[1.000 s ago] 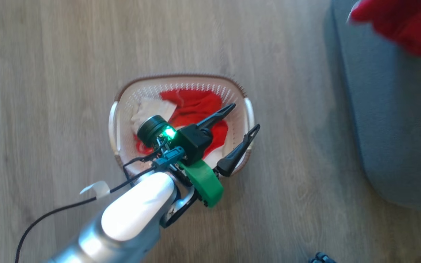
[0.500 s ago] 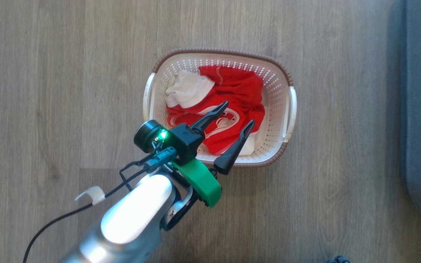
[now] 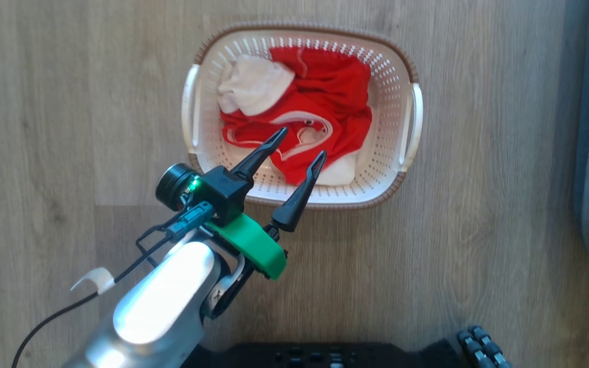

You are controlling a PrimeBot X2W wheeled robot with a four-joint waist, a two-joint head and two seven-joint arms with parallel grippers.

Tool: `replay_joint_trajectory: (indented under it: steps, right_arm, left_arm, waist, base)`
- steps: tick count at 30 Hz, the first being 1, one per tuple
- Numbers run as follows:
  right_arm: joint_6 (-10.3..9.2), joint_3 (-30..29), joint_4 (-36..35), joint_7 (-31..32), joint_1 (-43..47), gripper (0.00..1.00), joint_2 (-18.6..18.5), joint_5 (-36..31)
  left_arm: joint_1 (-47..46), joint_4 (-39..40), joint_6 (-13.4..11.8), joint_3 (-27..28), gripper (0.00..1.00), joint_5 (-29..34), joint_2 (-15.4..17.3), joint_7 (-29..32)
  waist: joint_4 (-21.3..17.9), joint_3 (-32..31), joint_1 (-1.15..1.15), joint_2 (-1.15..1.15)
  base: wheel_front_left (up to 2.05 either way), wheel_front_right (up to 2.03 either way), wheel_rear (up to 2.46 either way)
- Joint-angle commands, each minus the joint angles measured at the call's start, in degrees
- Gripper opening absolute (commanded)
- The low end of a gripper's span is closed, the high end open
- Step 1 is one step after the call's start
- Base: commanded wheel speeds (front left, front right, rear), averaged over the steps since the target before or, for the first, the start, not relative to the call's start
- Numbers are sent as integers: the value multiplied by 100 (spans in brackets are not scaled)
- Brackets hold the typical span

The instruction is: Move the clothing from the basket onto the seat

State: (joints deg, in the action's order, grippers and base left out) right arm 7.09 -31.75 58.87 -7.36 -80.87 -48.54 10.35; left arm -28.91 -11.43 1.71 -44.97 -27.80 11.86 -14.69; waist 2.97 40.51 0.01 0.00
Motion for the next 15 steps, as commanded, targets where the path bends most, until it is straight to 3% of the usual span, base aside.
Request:
replay_joint_trajectory:
  steps: [1, 5, 6, 7, 8, 15]
  right_arm:
    - [40, -196, 2, -141, 294, 0, -21, -169]
    - [40, -518, 453, -362, 620, 0, 374, -526]
    - [40, -553, 529, -394, 673, 20, 447, -627]
    - [40, -588, 583, -434, 717, 83, 503, -735]
    - [40, -623, 667, -423, 749, 100, 558, -835]
    - [40, -433, 777, -482, 794, 100, 861, -1413]
  left_arm:
    - [87, 226, -47, 150, 100, 36, 144, 19]
    - [74, 339, -125, 171, 100, 59, 213, 80]
    - [85, 354, -142, 179, 100, 54, 233, 91]
    - [103, 365, -160, 193, 100, 40, 256, 102]
    - [129, 373, -177, 221, 100, 6, 273, 111]
    - [122, 380, -228, 372, 100, -99, 378, 110]
  waist:
    - [-95, 201, -1, 0]
    - [-138, 317, -1, 0]
    - [-147, 310, -1, 0]
    - [-160, 294, -1, 0]
    - [-175, 267, -1, 0]
    - [-325, -28, -1, 0]
  base:
    - [0, 0, 0]
    - [0, 0, 0]
    - [0, 0, 0]
    - [0, 0, 0]
    - [0, 0, 0]
    - [0, 0, 0]
